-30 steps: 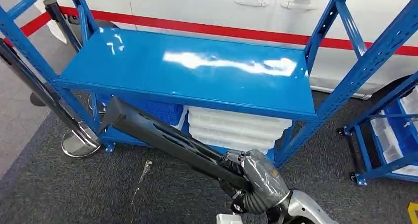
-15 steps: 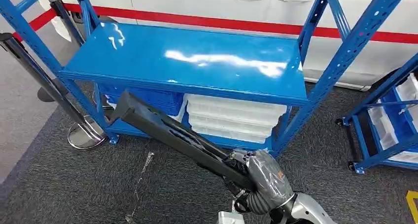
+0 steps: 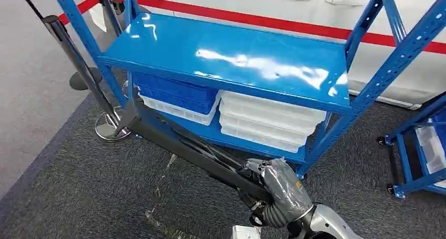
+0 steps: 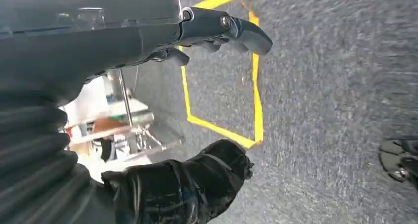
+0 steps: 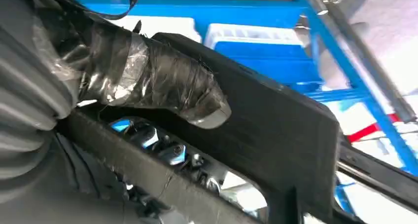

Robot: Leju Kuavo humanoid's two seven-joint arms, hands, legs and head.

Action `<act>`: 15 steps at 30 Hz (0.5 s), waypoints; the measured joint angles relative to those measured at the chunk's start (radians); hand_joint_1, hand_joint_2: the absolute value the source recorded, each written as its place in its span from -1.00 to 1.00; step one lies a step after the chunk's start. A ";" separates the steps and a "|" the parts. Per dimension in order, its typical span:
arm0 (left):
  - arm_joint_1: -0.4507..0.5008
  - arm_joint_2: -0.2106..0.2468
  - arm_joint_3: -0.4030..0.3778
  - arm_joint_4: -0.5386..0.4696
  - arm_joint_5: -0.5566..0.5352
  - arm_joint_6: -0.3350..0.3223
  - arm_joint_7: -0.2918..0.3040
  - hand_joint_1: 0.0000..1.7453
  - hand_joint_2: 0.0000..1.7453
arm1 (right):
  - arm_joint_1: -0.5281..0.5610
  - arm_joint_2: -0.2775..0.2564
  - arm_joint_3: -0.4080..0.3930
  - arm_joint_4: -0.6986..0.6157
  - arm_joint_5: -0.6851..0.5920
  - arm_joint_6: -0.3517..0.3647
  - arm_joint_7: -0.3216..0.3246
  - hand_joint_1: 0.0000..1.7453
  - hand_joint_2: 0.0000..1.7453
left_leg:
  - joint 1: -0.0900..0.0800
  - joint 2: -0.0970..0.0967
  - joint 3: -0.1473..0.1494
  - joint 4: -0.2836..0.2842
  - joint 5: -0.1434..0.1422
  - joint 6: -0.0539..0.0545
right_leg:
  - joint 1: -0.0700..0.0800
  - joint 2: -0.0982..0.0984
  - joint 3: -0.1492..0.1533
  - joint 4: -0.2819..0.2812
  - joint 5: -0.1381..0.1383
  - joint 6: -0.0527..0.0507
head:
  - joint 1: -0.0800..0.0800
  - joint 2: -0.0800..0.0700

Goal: Take the parts from the cabinet and place them on the table.

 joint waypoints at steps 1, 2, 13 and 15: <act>-0.001 0.000 0.000 0.000 -0.002 0.000 -0.002 -1.00 1.00 | 0.001 -0.001 0.000 -0.002 0.000 0.000 0.000 1.00 1.00 | 0.001 -0.006 -0.008 0.000 0.006 0.008 | -0.002 0.037 -0.024 0.051 -0.042 0.003 | 0.002 0.000; -0.001 0.000 0.000 0.000 -0.003 0.000 -0.004 -1.00 1.00 | 0.003 -0.002 0.000 -0.002 0.000 0.000 0.000 1.00 1.00 | 0.001 -0.016 -0.017 0.000 0.014 0.012 | -0.004 0.059 -0.056 0.133 -0.091 0.005 | 0.003 0.000; 0.003 0.000 0.000 0.000 0.011 0.002 -0.006 -1.00 1.00 | 0.007 -0.003 0.002 -0.003 -0.006 -0.001 0.011 1.00 1.00 | 0.011 -0.148 -0.086 0.015 0.062 -0.033 | -0.008 0.144 0.052 -0.023 -0.019 -0.004 | 0.002 0.000; 0.007 0.001 0.000 0.000 0.014 -0.001 -0.005 -1.00 1.00 | 0.004 -0.003 0.002 -0.004 -0.003 -0.002 0.016 1.00 1.00 | 0.013 -0.142 -0.092 0.018 0.063 -0.044 | -0.015 0.120 0.054 -0.042 -0.004 -0.020 | 0.002 0.000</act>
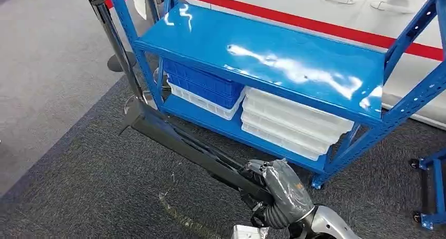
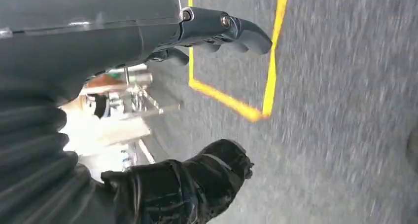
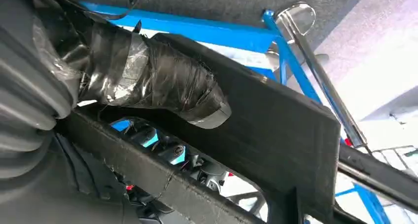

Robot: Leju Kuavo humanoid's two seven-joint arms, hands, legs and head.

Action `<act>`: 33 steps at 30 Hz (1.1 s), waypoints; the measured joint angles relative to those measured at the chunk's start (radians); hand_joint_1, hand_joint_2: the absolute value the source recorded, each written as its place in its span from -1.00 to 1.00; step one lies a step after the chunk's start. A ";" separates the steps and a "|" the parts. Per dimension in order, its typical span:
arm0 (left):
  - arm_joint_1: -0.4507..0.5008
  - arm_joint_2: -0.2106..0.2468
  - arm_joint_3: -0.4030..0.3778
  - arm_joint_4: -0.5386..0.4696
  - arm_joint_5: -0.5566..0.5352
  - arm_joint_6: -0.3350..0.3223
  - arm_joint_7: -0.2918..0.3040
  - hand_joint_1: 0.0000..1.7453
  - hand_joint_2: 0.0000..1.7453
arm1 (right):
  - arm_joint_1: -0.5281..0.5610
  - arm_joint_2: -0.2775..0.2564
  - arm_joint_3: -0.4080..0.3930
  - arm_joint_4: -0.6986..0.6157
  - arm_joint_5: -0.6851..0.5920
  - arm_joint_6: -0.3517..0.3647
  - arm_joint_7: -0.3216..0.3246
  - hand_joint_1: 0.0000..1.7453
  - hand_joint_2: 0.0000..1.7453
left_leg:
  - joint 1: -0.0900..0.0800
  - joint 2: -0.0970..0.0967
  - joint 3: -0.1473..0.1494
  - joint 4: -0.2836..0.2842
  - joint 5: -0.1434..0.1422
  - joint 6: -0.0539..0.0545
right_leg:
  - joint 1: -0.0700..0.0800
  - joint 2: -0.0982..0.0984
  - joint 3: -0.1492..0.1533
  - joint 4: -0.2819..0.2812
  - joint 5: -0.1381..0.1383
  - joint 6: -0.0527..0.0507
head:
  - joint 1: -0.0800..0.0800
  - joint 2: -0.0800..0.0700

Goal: Take the parts from the cabinet and place them on the table.

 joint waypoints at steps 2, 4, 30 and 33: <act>0.000 -0.002 0.000 0.000 0.000 -0.005 -0.002 -1.00 1.00 | 0.004 0.000 0.000 0.000 0.010 -0.001 0.002 1.00 1.00 | -0.006 0.101 -0.029 0.068 -0.059 -0.008 | 0.005 -0.025 0.003 -0.005 0.008 -0.011 | -0.011 0.000; -0.002 0.004 0.000 0.000 0.000 -0.010 -0.010 -1.00 1.00 | 0.005 0.003 0.002 0.000 0.032 -0.001 0.002 1.00 1.00 | -0.005 0.111 -0.087 0.221 -0.138 -0.014 | 0.010 -0.054 -0.002 -0.005 0.010 -0.014 | -0.010 0.000; 0.003 -0.029 0.000 -0.003 0.024 -0.038 -0.044 -1.00 1.00 | -0.002 0.002 -0.020 -0.021 0.064 0.056 0.021 1.00 1.00 | -0.004 -0.009 0.012 -0.004 -0.008 0.027 | 0.027 0.020 -0.021 0.007 0.019 -0.013 | -0.002 0.000; 0.006 -0.028 0.000 -0.003 0.024 -0.039 -0.037 -1.00 1.00 | 0.008 -0.009 -0.036 -0.040 0.063 0.058 0.019 1.00 1.00 | -0.018 0.055 -0.009 0.036 -0.046 0.012 | 0.007 -0.019 -0.003 -0.038 0.039 -0.011 | -0.010 0.000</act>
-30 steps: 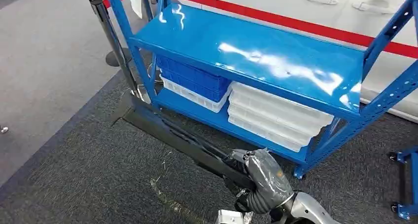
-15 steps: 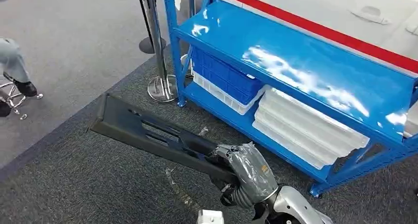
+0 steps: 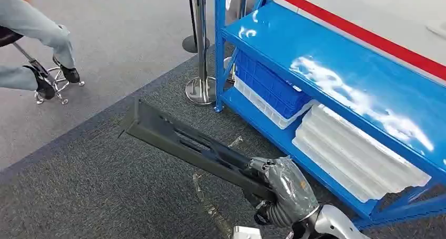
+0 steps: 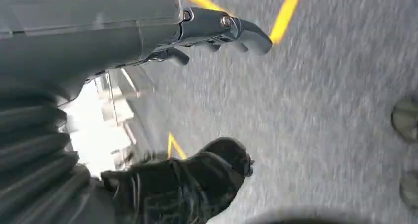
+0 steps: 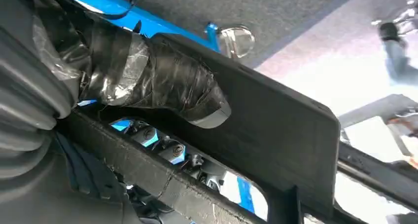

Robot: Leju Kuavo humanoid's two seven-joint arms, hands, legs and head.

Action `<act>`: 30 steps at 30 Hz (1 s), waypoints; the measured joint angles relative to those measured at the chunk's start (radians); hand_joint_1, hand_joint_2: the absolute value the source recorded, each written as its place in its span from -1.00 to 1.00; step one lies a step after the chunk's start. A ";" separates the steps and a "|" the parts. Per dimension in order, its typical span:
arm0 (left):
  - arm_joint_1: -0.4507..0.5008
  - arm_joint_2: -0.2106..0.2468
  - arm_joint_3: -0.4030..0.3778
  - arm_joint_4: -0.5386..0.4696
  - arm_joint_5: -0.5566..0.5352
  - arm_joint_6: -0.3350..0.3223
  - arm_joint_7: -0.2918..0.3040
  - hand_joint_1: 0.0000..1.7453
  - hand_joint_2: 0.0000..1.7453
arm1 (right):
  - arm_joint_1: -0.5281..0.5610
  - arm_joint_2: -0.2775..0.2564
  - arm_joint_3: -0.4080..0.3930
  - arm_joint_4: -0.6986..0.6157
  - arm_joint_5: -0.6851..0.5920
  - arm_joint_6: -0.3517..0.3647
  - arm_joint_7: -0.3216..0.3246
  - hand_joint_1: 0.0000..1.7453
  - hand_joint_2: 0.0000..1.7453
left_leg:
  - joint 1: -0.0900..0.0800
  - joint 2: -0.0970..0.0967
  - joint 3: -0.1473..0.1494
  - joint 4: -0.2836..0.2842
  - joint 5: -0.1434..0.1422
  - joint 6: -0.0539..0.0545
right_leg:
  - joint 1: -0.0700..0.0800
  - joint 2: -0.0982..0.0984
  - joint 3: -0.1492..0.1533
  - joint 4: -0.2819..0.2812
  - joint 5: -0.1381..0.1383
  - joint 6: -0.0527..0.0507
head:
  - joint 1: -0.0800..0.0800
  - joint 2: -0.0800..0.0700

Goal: Take the parts from the cabinet and place them on the table.

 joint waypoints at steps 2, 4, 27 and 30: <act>-0.004 -0.002 0.000 0.000 0.004 0.010 0.000 -1.00 1.00 | 0.006 -0.008 -0.004 -0.010 0.000 0.002 0.000 1.00 1.00 | 0.010 0.040 -0.068 0.153 -0.081 -0.012 | -0.001 -0.031 0.000 -0.001 0.000 -0.001 | -0.005 0.000; -0.004 -0.002 0.001 0.000 0.015 0.027 -0.006 -1.00 1.00 | 0.013 -0.013 -0.005 -0.016 0.000 0.005 0.000 1.00 1.00 | 0.018 0.050 -0.105 0.248 -0.104 -0.024 | -0.003 -0.058 -0.001 0.005 -0.004 0.001 | -0.006 0.000; -0.007 0.014 0.005 -0.002 0.010 0.005 -0.003 -1.00 1.00 | 0.022 -0.033 -0.021 -0.055 -0.009 0.004 -0.019 1.00 1.00 | 0.009 -0.078 0.013 -0.031 0.034 0.021 | 0.010 0.053 -0.025 0.053 -0.024 0.004 | 0.003 0.000; -0.004 0.019 0.004 -0.003 0.010 0.007 0.000 -1.00 1.00 | 0.022 -0.032 -0.022 -0.055 -0.020 0.001 -0.026 1.00 1.00 | -0.003 -0.034 0.000 -0.019 0.020 0.005 | -0.007 0.010 -0.010 0.024 -0.010 0.006 | 0.004 0.000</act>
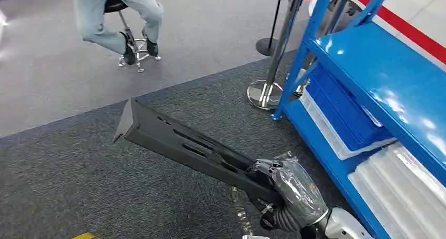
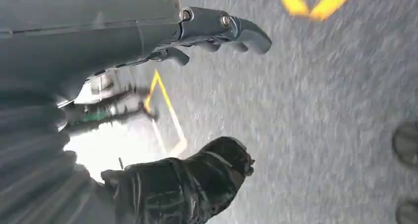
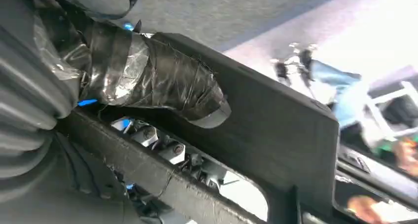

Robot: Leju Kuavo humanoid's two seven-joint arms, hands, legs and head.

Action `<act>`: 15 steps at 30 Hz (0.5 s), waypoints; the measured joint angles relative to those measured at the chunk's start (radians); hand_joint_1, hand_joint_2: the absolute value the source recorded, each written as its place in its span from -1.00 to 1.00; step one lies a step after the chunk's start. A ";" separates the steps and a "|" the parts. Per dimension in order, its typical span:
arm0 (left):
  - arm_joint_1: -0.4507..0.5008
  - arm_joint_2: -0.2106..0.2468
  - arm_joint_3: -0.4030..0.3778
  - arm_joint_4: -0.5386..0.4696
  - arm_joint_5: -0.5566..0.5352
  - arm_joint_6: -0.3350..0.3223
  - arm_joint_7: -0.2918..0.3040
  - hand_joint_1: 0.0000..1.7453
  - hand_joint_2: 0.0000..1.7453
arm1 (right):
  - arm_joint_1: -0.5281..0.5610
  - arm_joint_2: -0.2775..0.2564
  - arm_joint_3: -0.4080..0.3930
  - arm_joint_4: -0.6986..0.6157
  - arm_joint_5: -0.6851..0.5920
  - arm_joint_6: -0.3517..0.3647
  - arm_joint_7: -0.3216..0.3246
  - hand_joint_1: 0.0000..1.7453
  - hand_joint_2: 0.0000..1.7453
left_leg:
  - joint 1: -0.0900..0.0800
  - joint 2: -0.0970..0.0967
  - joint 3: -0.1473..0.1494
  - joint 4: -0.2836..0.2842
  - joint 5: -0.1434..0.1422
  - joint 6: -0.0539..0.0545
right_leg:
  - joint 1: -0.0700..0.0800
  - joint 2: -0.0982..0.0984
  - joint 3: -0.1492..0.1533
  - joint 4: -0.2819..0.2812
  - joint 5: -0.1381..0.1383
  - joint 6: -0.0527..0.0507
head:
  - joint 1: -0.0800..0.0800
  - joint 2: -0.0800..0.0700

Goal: Take the parts from the cabinet and place them on the table.

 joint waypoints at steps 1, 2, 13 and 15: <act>-0.002 0.002 0.000 0.000 0.000 -0.001 0.000 -1.00 1.00 | 0.003 0.000 0.000 -0.001 -0.001 -0.002 0.000 1.00 1.00 | 0.003 0.048 -0.023 0.052 -0.036 -0.008 | 0.000 -0.015 0.001 -0.003 0.001 -0.004 | -0.007 0.000; -0.004 0.003 0.000 0.000 0.000 0.000 0.000 -1.00 1.00 | 0.004 0.000 0.000 -0.001 -0.001 -0.003 -0.001 1.00 1.00 | 0.007 0.073 -0.058 0.128 -0.075 -0.015 | 0.003 -0.030 -0.001 -0.002 0.001 -0.004 | -0.007 0.000; -0.003 0.009 -0.001 0.000 -0.002 0.000 0.001 -1.00 1.00 | 0.004 0.000 -0.001 0.001 -0.007 -0.002 -0.003 1.00 1.00 | -0.004 0.124 0.037 -0.019 -0.009 0.014 | 0.013 -0.162 -0.001 0.012 -0.015 0.023 | -0.007 0.000; -0.003 0.008 -0.002 0.000 -0.003 0.001 0.002 -1.00 1.00 | 0.003 0.000 -0.004 0.001 -0.010 -0.001 -0.003 1.00 1.00 | 0.008 0.104 0.041 -0.036 0.002 0.030 | 0.011 -0.156 -0.008 0.018 -0.028 0.034 | -0.006 0.000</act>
